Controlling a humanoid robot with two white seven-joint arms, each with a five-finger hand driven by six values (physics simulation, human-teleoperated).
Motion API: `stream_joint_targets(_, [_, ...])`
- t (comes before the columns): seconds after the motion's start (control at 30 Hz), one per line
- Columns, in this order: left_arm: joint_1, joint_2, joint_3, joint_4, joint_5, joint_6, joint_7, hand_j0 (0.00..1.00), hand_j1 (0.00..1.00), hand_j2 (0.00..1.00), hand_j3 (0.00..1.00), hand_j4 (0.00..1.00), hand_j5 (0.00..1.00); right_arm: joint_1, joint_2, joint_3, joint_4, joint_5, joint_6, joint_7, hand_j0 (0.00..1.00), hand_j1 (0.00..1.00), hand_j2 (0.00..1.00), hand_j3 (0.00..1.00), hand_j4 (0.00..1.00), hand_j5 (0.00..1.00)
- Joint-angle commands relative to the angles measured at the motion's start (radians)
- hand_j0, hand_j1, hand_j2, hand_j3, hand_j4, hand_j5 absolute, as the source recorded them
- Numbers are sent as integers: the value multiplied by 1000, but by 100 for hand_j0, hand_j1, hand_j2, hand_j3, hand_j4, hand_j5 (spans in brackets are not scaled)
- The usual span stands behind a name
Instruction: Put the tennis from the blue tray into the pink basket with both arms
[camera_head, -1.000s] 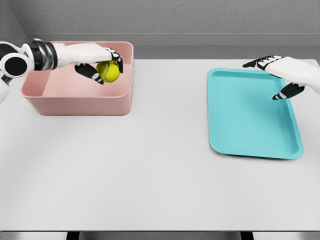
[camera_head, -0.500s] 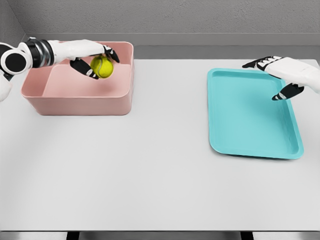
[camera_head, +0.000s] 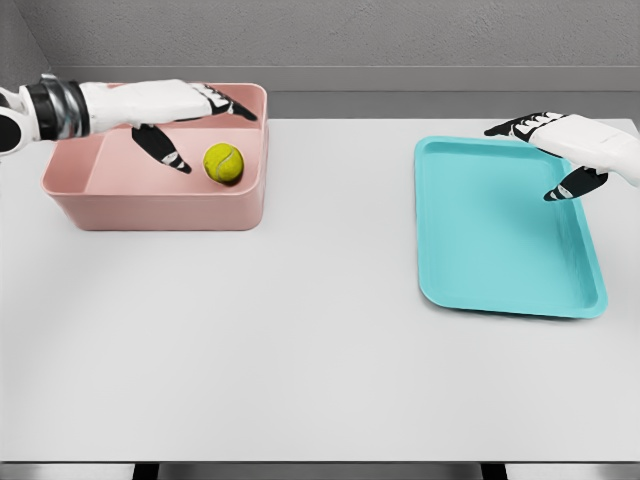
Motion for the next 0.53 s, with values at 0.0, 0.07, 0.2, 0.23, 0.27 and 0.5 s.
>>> stream_joint_targets(0.0, [2, 71, 1, -86, 46, -22, 0, 100, 100, 100, 100, 100, 100, 0, -1, -1, 0, -4, 2, 0, 100, 100, 100, 100, 100, 100])
stream_joint_targets(0.07, [6, 102, 1, -121, 62, -22, 0, 100, 100, 100, 100, 100, 100, 0, -1, -1, 0, -4, 1, 0, 100, 100, 100, 100, 100, 100])
stream_joint_targets(0.2, [46, 139, 1, -169, 82, -22, 7, 100, 100, 100, 100, 100, 100, 0, -1, -1, 0, -4, 1, 0, 100, 100, 100, 100, 100, 100])
stream_joint_targets(0.23, [64, 152, 9, -175, 82, -22, 8, 100, 100, 100, 100, 100, 100, 0, -1, -1, 0, -4, 1, 0, 100, 100, 100, 100, 100, 100])
stream_joint_targets(0.27, [90, 172, 24, -184, 82, -22, 8, 100, 100, 100, 100, 100, 100, 0, -1, -1, 0, -4, 1, 0, 100, 100, 100, 100, 100, 100])
stream_joint_targets(0.5, [147, 231, 44, -186, 80, -22, 10, 100, 100, 100, 100, 100, 100, 0, -4, -2, -2, -4, -1, 0, 100, 100, 100, 100, 100, 100])
